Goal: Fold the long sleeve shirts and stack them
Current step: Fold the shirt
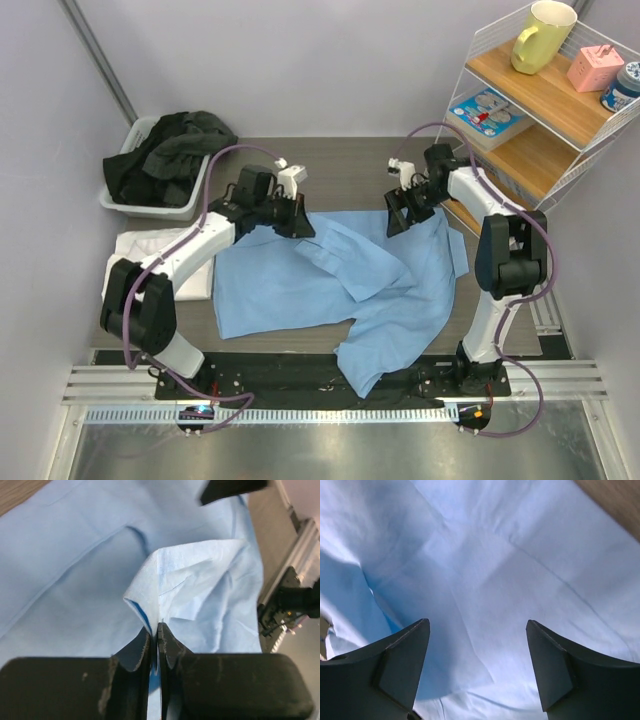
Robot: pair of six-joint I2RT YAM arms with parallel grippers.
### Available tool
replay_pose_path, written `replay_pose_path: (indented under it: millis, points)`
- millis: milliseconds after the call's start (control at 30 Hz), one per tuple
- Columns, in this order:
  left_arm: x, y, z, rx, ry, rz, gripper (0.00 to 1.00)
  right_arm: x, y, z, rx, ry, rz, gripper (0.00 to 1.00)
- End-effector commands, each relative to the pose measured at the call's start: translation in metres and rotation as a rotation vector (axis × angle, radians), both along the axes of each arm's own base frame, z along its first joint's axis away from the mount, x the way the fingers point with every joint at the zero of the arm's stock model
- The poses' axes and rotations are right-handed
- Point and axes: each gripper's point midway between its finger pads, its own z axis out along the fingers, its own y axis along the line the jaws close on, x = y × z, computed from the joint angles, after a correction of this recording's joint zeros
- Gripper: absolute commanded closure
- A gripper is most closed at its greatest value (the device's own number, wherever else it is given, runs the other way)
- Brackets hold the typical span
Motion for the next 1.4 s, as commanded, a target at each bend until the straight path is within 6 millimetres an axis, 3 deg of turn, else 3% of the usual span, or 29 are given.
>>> replay_pose_path:
  millis: [0, 67, 267, 367, 400, 500, 600, 733, 967, 1233, 1267, 1300, 1367]
  points:
    - [0.027, 0.035, -0.022, 0.023, 0.030, 0.133, 0.91, -0.032, -0.018, 0.017, -0.044, 0.046, 0.069, 0.16]
    - [0.036, 0.050, -0.033, 0.031, 0.057, 0.176, 0.91, -0.042, -0.019, 0.016, -0.045, 0.060, 0.084, 0.16]
    - [0.045, 0.073, -0.052, 0.024, 0.116, 0.221, 0.93, -0.044, -0.026, 0.012, -0.050, 0.059, 0.086, 0.16]
    - [0.039, 0.070, -0.059, 0.014, 0.115, 0.169, 0.84, -0.044, -0.029, 0.011, -0.049, 0.061, 0.085, 0.15]
    - [0.038, 0.068, -0.061, 0.003, 0.126, 0.158, 0.75, -0.046, -0.028, 0.013, -0.042, 0.063, 0.085, 0.15]
    - [0.038, 0.064, -0.069, -0.019, 0.163, 0.155, 0.64, -0.050, -0.024, 0.018, -0.013, 0.072, 0.081, 0.15]
    - [0.041, 0.058, -0.075, -0.043, 0.191, 0.154, 0.58, -0.057, -0.023, 0.017, -0.003, 0.103, 0.067, 0.15]
    - [0.046, 0.058, -0.103, -0.019, 0.249, 0.161, 0.55, -0.071, -0.027, 0.007, -0.026, 0.140, 0.070, 0.16]
    - [0.049, 0.053, -0.126, -0.020, 0.302, 0.140, 0.50, -0.089, -0.033, -0.009, -0.056, 0.176, 0.082, 0.14]
    - [0.040, 0.042, -0.119, -0.083, 0.314, 0.082, 0.58, -0.090, -0.033, -0.023, -0.057, 0.208, 0.076, 0.18]
    - [0.040, 0.041, -0.118, -0.089, 0.311, 0.077, 0.62, -0.091, -0.034, -0.024, -0.057, 0.212, 0.074, 0.19]
    - [0.041, 0.041, -0.114, -0.093, 0.305, 0.074, 0.76, -0.090, -0.033, -0.026, -0.053, 0.212, 0.073, 0.20]
    - [0.040, 0.039, -0.106, -0.109, 0.290, 0.061, 0.89, -0.090, -0.032, -0.025, -0.050, 0.213, 0.071, 0.24]
